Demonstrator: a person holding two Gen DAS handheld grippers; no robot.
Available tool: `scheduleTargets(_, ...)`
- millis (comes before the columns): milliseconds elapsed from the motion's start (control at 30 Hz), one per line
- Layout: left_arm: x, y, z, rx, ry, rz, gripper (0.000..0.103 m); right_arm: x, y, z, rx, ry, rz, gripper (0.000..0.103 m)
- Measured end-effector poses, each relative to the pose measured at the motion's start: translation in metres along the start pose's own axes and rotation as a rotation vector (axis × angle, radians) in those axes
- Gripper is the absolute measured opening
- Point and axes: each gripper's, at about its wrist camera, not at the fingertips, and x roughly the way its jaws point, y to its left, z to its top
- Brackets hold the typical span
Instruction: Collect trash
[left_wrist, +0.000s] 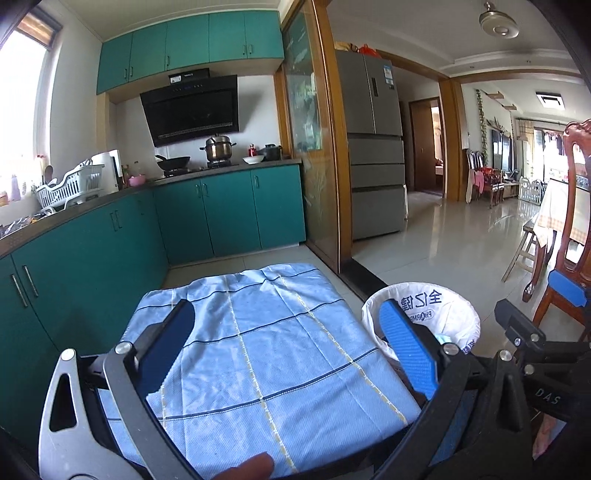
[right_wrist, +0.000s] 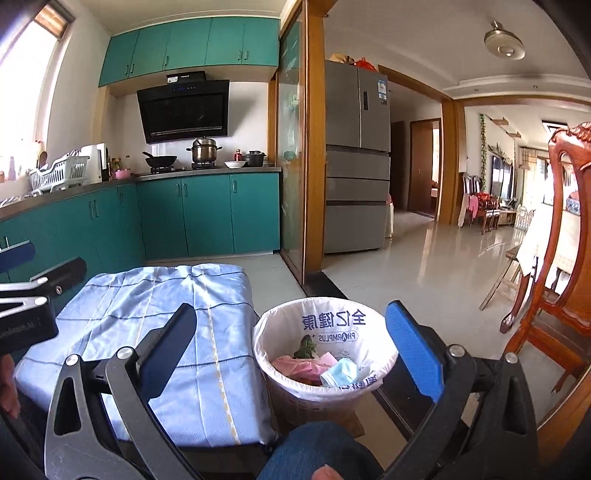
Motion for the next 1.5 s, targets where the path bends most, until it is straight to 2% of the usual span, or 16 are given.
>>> scheduleTargets(233, -0.024, 0.004, 0.0, 0.011, -0.028, 0.005, 0.1, -0.019, 0.007, 0.002, -0.015, -0.034, -0.001, 0.1)
scheduleTargets(567, -0.033, 0.009, -0.003, 0.005, -0.024, 0.01, 0.1, -0.025, 0.017, 0.001, -0.041, -0.041, -0.005, 0.1)
scheduleTargets(1500, -0.019, 0.007, -0.012, -0.009, 0.018, -0.01, 0.1, -0.017, 0.02, -0.004, -0.053, -0.012, -0.01, 0.1)
